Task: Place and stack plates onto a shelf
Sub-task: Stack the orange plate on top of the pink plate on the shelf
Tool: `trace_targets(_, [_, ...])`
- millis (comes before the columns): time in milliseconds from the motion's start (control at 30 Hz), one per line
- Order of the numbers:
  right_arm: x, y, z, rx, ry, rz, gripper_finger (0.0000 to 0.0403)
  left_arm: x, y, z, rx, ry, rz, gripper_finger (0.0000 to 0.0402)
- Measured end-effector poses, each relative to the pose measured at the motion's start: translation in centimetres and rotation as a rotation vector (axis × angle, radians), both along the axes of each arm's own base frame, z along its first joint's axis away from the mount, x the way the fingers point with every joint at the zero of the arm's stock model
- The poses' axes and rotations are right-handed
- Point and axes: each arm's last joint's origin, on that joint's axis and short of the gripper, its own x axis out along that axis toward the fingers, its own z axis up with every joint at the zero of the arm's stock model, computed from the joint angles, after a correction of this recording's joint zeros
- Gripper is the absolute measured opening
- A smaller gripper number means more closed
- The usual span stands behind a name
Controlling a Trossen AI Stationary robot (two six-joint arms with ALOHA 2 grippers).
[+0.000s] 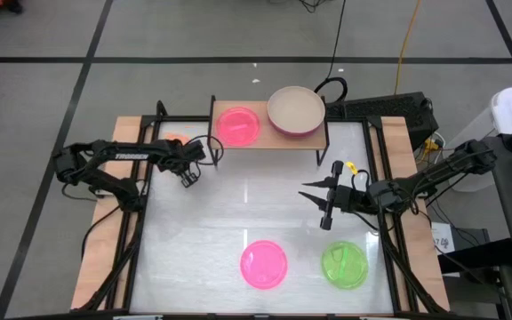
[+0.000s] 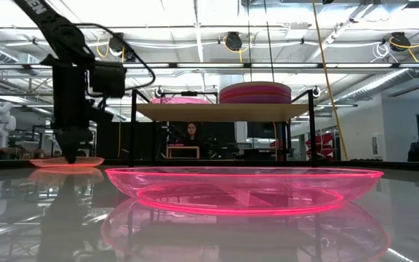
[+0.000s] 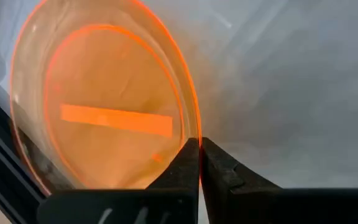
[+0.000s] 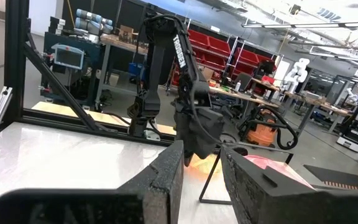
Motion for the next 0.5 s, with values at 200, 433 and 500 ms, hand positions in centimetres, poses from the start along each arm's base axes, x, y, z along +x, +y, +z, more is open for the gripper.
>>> trace_targets(200, [0.0, 0.0, 0.0, 0.005, -0.001, 0.0, 0.0091, -0.2, -1.3, 2.1, 0.063, -0.108, 0.023, 0.0002])
trace_targets(433, [0.0, 0.0, -0.1, 0.003, 0.004, 0.0, 0.0091, -1.3, -2.4, 5.0, 0.133, -0.28, 0.06, 0.0001])
trace_targets(500, [0.0, 0.0, -0.1, 0.003, 0.005, -0.001, 0.0091, -1.7, -2.5, 5.7, 0.164, -0.324, 0.074, 0.0001])
